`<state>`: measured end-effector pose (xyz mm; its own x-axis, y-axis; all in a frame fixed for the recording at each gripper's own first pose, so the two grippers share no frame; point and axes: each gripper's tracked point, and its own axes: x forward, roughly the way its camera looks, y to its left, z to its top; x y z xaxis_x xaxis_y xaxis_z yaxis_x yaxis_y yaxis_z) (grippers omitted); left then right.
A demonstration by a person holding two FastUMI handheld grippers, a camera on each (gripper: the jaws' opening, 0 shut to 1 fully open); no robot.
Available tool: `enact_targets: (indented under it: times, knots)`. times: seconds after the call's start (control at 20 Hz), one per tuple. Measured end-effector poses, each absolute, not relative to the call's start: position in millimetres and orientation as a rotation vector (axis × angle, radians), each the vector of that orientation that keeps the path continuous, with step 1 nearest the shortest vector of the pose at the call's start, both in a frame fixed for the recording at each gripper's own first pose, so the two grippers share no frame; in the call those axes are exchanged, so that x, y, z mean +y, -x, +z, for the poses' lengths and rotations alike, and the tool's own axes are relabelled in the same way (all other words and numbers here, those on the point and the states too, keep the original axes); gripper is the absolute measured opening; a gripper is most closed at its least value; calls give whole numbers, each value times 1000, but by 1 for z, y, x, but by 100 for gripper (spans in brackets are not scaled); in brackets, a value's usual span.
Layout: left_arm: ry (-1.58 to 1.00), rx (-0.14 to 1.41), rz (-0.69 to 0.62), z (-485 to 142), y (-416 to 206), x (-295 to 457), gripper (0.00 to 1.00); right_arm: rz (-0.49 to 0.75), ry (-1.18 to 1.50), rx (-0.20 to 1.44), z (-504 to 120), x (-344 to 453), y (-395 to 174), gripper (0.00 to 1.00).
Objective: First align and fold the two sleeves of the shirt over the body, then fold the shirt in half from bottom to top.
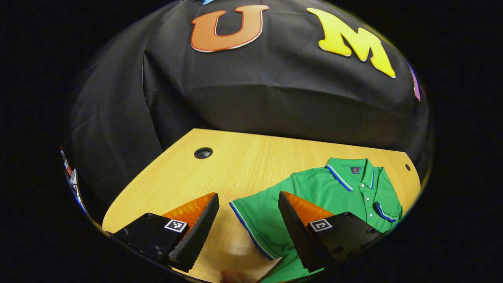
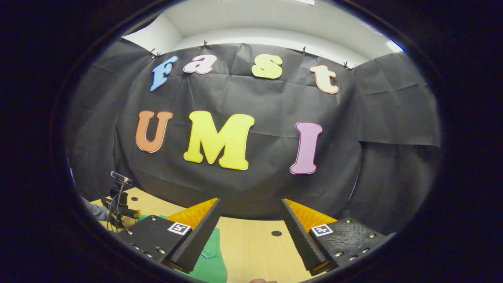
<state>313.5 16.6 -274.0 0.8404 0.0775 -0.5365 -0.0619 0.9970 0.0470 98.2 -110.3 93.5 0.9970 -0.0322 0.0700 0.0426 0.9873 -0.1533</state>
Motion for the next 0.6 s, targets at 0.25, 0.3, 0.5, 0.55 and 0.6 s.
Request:
enact_targets:
  times: [0.25, 0.3, 0.5, 0.55, 0.6]
  knots:
    - [-63, 701, 108, -317, -333, 23, 100, -68, 169, -53, 97, -123, -87, 95]
    - [-61, 723, 110, -324, -335, 23, 97, -72, 167, -44, 95, -124, -87, 97]
    - [-75, 706, 80, -325, -347, 18, 96, -65, 166, -20, 86, -124, -91, 95]
    - [-80, 709, 71, -326, -346, 16, 100, -61, 165, -16, 84, -123, -92, 97]
    - [-79, 713, 65, -326, -345, 16, 96, -59, 163, -10, 81, -124, -92, 95]
